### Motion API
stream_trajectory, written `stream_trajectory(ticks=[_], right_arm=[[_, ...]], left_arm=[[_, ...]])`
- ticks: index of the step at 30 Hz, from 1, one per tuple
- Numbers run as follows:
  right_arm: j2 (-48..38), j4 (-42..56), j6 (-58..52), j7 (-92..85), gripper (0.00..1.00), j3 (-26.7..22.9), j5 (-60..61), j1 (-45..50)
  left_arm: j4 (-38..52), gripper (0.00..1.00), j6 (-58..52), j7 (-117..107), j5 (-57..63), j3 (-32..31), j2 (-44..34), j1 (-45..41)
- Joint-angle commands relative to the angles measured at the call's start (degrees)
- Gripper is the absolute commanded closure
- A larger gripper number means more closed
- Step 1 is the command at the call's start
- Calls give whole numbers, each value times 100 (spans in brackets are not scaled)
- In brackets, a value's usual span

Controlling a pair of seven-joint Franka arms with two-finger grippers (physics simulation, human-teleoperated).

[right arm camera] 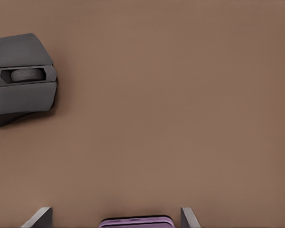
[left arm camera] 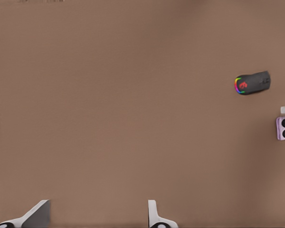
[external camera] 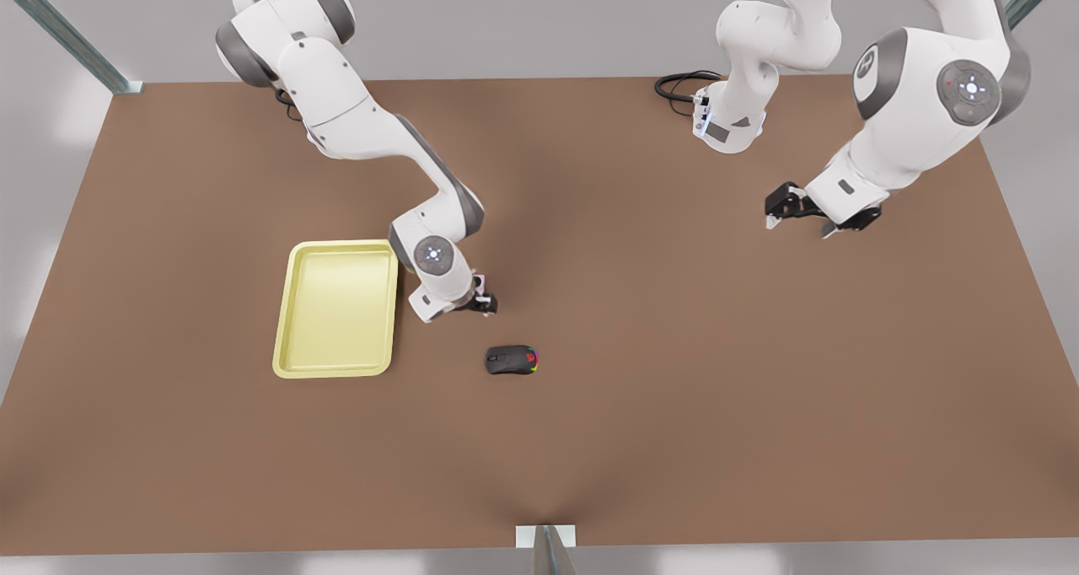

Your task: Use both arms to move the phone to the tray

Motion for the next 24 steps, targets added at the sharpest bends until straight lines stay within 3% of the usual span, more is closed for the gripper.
stream_trajectory(ticks=[1,8,14,24], right_arm=[[-13,-38,156,-1738,0,-15,-5,-3],[84,-20,112,-1695,0,-15,-14,76],[-4,-82,-600,-1581,0,12,-14,85],[66,-170,-521,-904,0,214,13,84]], left_arm=[[-3,0,-27,1123,42,-6,-9,-30],[-12,0,-27,1123,42,-6,-1,-21],[-12,0,-27,1123,42,-6,-1,-30],[-12,0,-45,1123,42,-6,-1,-30]])
